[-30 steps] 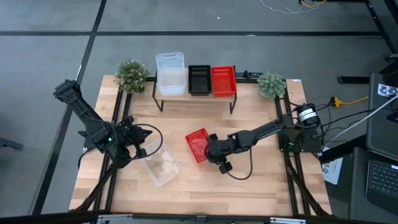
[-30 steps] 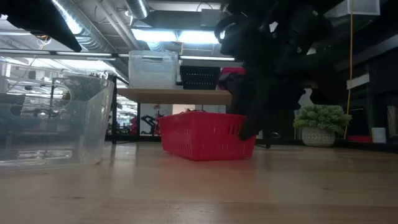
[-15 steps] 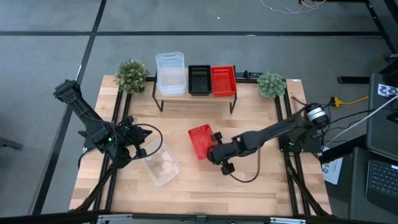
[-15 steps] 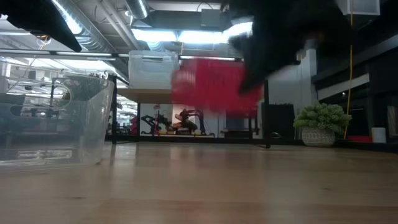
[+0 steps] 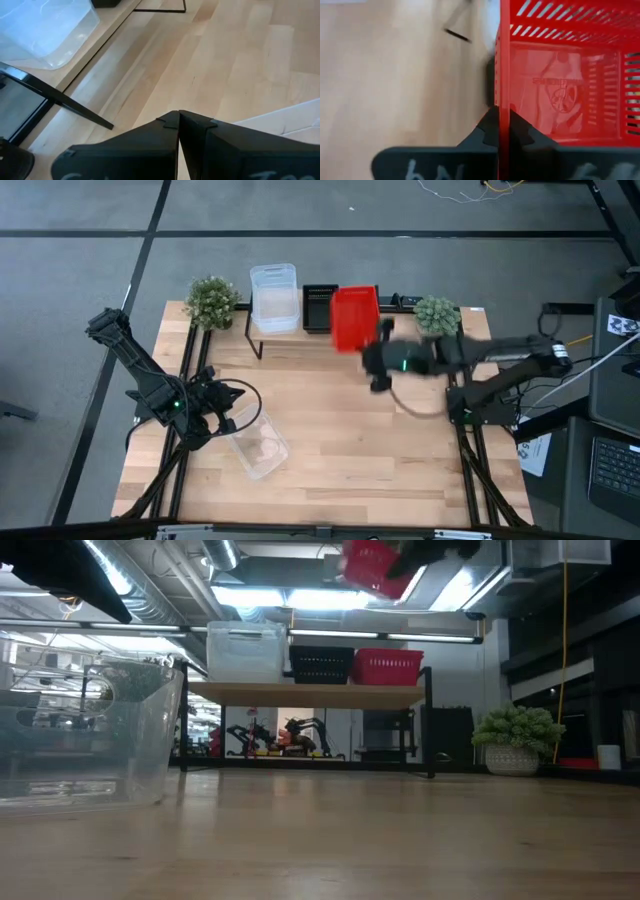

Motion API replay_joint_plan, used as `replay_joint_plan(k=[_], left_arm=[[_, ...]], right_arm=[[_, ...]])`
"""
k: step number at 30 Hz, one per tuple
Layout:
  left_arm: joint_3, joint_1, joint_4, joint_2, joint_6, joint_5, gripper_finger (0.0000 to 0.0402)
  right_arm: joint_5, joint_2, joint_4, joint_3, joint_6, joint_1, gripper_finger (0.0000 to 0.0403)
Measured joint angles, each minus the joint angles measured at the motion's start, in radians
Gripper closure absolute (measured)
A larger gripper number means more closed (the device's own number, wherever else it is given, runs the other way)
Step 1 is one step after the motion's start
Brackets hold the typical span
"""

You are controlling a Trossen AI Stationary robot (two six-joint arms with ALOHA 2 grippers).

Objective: Stack baskets on shelf by color
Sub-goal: Stack the red bin on top of the red bins on the shelf

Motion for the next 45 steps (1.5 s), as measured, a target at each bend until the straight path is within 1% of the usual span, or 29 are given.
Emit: replay_joint_plan(k=[1, 3, 6, 8, 11, 14, 20, 24, 32, 39, 45], left_arm=[[0.000, 0.000, 0.000, 0.000, 0.000, 0.000, 0.0401], [0.000, 0.000, 0.000, 0.000, 0.000, -0.001, 0.0401], [0.000, 0.000, 0.000, 0.000, 0.000, -0.002, 0.0401], [0.000, 0.000, 0.000, 0.000, 0.000, -0.002, 0.0401], [0.000, 0.000, 0.000, 0.000, 0.000, -0.002, 0.0401], [0.000, 0.000, 0.000, 0.000, 0.000, -0.002, 0.0401], [0.000, 0.000, 0.000, 0.000, 0.000, -0.002, 0.0401], [0.000, 0.000, 0.000, 0.000, 0.000, -0.002, 0.0401], [0.000, 0.000, 0.000, 0.000, 0.000, -0.001, 0.0401], [0.000, 0.000, 0.000, 0.000, 0.000, -0.001, 0.0401], [0.000, 0.000, 0.000, 0.000, 0.000, 0.012, 0.0401]], right_arm=[[-0.032, -0.011, 0.003, 0.000, -0.018, -0.054, 0.0402], [-0.144, -0.018, 0.009, 0.000, -0.061, -0.165, 0.0402], [-0.297, -0.003, 0.008, 0.000, -0.069, -0.316, 0.0403], [-0.359, 0.019, -0.005, 0.000, -0.071, -0.390, 0.0403], [-0.414, 0.041, -0.006, -0.001, -0.111, -0.452, 0.0403], [-0.437, 0.058, -0.034, -0.001, -0.120, -0.475, 0.0403], [-0.450, 0.095, -0.095, -0.001, -0.103, -0.502, 0.0403], [-0.456, 0.098, -0.092, -0.001, -0.042, -0.500, 0.0403], [-0.454, 0.094, -0.092, -0.001, -0.009, -0.496, 0.0400], [-0.427, 0.094, -0.094, 0.000, -0.008, -0.496, 0.0361], [-0.427, 0.095, -0.153, 0.068, -0.003, -0.495, 0.0331]])
